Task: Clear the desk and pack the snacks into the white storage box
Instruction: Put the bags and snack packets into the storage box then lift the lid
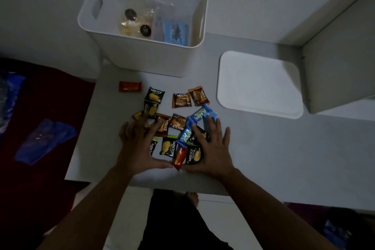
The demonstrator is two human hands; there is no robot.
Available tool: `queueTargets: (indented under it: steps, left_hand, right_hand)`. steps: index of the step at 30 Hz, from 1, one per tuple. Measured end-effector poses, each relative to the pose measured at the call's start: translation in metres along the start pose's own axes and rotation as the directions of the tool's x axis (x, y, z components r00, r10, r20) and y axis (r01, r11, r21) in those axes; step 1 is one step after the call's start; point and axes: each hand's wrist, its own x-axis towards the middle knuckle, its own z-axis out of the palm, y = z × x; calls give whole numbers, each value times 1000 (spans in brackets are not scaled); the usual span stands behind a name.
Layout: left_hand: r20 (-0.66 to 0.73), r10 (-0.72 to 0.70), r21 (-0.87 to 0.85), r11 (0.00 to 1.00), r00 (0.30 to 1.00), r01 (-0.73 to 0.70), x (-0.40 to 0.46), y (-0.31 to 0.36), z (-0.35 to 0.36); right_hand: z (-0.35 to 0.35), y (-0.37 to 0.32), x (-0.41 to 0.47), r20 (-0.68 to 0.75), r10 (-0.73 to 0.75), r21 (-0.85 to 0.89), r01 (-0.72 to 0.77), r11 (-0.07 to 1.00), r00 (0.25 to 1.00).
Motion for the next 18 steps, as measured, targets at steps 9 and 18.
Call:
queueTargets:
  steps: [9, 18]
  left_hand:
    - [-77, 136, 52, 990, 988, -133, 5, -2, 5]
    - [-148, 262, 126, 961, 954, -245, 5, 12, 25]
  right_hand:
    - [13, 6, 9, -185, -34, 36, 41, 998, 982]
    - [17, 7, 13, -187, -201, -107, 183, 977, 962]
